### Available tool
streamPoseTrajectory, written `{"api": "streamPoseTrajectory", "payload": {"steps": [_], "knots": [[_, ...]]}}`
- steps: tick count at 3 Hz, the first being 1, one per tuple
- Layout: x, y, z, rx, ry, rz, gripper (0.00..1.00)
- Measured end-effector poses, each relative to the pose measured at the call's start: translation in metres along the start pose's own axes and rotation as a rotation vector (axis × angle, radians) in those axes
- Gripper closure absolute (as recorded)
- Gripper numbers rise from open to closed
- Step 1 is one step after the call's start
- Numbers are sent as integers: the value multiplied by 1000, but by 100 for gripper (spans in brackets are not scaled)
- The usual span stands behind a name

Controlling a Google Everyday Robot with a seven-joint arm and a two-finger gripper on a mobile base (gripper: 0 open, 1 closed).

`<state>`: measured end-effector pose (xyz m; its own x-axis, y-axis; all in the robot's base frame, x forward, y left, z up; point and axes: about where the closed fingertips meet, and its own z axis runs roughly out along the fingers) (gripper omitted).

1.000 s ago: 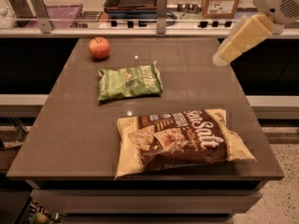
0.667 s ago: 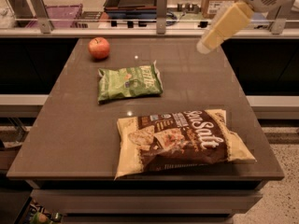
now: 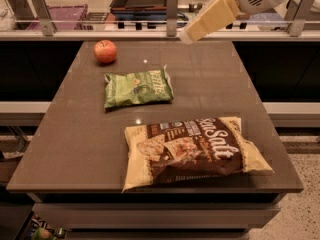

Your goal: Pick apple

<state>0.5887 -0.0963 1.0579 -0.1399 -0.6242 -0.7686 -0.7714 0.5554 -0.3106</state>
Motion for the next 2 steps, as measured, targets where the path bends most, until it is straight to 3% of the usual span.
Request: {"api": "streamPoseTrajectory", "payload": {"steps": [1,2], "knots": [[-2,5,13,24,-57,175,0],[-4,3,14,35,-72,210,0]]}}
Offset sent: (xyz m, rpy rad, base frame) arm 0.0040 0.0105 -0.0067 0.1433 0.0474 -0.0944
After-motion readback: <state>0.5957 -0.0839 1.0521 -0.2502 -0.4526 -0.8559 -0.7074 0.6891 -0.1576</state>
